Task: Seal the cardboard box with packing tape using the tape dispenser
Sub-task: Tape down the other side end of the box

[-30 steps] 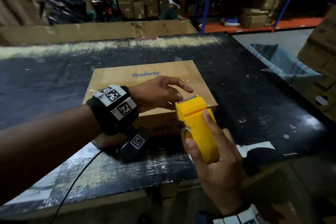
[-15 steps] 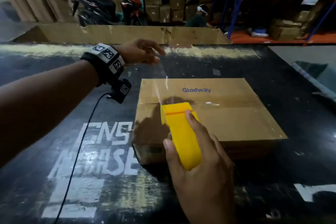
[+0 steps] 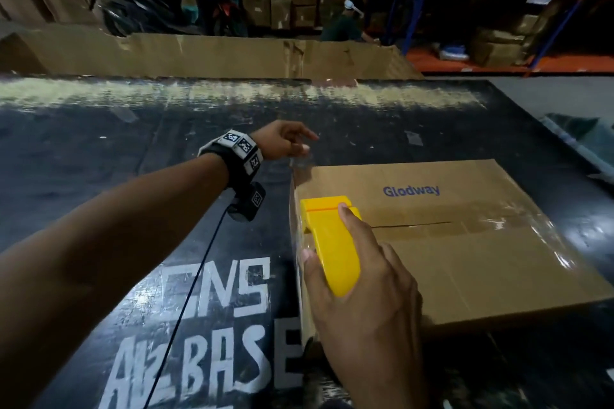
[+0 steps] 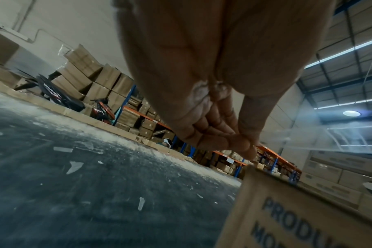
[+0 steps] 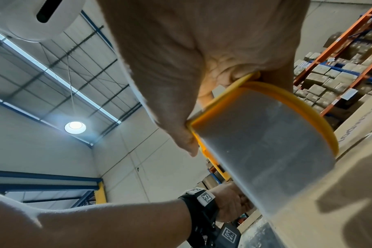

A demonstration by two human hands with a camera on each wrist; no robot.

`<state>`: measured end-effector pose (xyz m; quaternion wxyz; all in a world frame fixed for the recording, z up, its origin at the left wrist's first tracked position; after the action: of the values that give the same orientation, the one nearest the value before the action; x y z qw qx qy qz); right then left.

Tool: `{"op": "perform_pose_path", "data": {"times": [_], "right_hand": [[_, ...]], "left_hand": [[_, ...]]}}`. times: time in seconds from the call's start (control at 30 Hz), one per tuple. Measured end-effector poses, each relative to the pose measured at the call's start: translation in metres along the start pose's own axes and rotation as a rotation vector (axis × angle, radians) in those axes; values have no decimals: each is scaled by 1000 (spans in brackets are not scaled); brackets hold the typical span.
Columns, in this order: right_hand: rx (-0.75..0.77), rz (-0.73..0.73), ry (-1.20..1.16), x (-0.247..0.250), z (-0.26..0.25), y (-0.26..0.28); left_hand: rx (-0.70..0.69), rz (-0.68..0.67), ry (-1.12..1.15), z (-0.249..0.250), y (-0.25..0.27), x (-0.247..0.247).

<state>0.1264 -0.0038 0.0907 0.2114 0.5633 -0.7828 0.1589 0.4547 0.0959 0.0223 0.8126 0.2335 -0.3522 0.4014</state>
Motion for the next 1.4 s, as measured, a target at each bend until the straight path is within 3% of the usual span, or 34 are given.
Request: {"op": "perform_pose_path", "data": {"times": [0.27,0.37,0.4,0.47,0.53,0.57,0.63,0.73,0.9,1.07,1.17,1.27,1.4], "right_hand": [[-55,17,115,-13,8,-7],[-67,12,134,-17,13,-5],[-72,13,134,-18,15,-4],[-71,35,112,-15,15,-1],[-61,46,94,-14,15,0],[-59,41,98,-14,15,-1],[-53,40,117,-14,13,-2],[-34,34,126,-12,11,-1],[-61,-30,128,2,20,48],[15,26,294,25,38,121],[36,46,328,30,48,136],[-97,-5,264,26,73,128],[-329,-275,128,4,131,125]], "left_hand": [[14,-39,-37,-20,-13,-29],[59,-67,-252,-30,-6,-33],[68,-11,-330,-32,-1,-28],[49,150,-221,-31,15,-20],[-120,285,-47,-14,35,-19],[-225,286,-42,-1,45,-25],[-394,187,-190,18,61,-49],[-469,77,-490,21,68,-76],[-481,47,-528,20,68,-71],[-455,15,-525,25,71,-71],[-448,12,-558,26,71,-72],[-449,4,-599,24,71,-74],[-420,-16,-639,27,73,-75]]}}
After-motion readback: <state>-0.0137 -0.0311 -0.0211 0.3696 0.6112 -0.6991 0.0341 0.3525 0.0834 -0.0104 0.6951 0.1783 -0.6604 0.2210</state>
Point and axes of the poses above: each hand's wrist, its own y-axis away from the middle knuckle, its own x-axis out of the back of the hand, z = x × y, the point moved 6 cm from there along -y, towards the middle knuckle, and after that the axes turned 13 degrees about -y, right-handed, at the moved point
